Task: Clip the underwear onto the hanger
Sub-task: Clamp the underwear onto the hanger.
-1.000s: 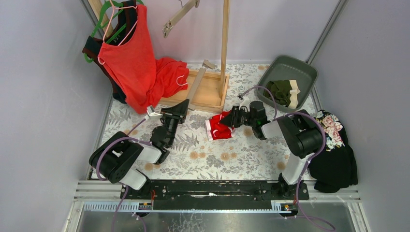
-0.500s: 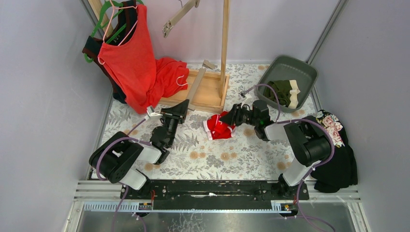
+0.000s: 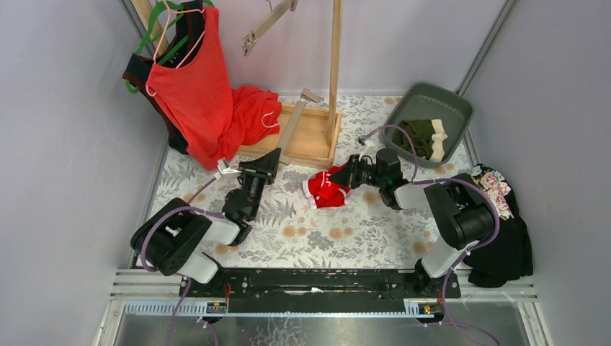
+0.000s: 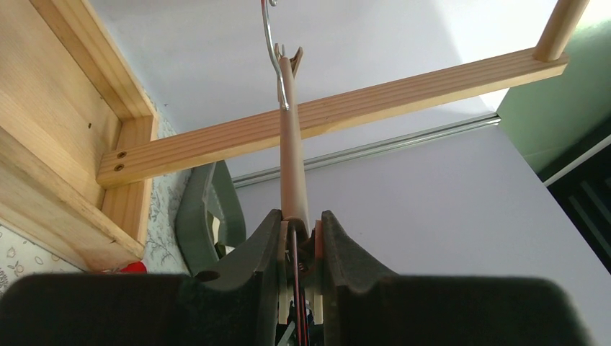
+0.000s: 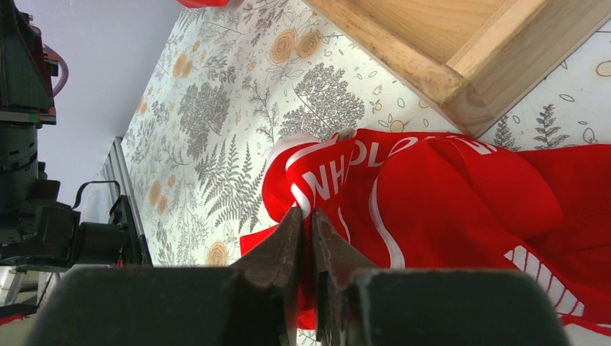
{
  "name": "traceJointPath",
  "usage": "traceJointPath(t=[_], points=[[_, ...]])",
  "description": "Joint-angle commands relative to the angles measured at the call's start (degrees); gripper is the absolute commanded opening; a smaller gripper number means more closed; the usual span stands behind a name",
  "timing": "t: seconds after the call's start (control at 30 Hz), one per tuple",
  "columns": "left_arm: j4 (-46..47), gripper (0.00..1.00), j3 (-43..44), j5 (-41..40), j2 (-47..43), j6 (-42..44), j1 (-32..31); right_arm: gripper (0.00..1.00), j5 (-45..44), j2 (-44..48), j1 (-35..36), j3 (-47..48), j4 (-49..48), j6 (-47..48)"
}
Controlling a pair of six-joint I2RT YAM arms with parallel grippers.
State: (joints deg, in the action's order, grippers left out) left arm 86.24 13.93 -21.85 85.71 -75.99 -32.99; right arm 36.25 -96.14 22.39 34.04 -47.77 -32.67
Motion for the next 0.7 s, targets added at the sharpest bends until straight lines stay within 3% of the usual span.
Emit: traceJointPath(t=[0.0,0.1,0.23,0.37,0.5,0.67], points=[[3.24,0.0,-0.44,-0.58,-1.65,1.45,0.12,0.15,2.58,1.14,0.37,3.05,0.7,0.82],[3.17,0.0,-0.59,-0.79,-1.79,1.62,0.12,0.0,3.46,-1.05,0.37,2.93,-1.03,-0.53],[3.02,0.0,-0.66,-0.77,-2.37,1.56,0.12,0.0,6.22,-0.16,-0.6,1.43,-10.96,-7.91],[1.3,0.0,-0.77,0.26,-5.67,0.57,0.12,0.0,10.7,-3.18,-4.64,1.29,-29.34,-24.37],[-7.9,0.0,0.11,0.4,-13.68,0.19,0.14,0.0,13.04,-10.38,-7.48,4.11,-49.3,-41.45],[-21.04,0.0,2.71,0.25,-21.05,0.07,0.21,0.0,11.53,-10.15,-7.36,5.77,-49.93,-42.56]])
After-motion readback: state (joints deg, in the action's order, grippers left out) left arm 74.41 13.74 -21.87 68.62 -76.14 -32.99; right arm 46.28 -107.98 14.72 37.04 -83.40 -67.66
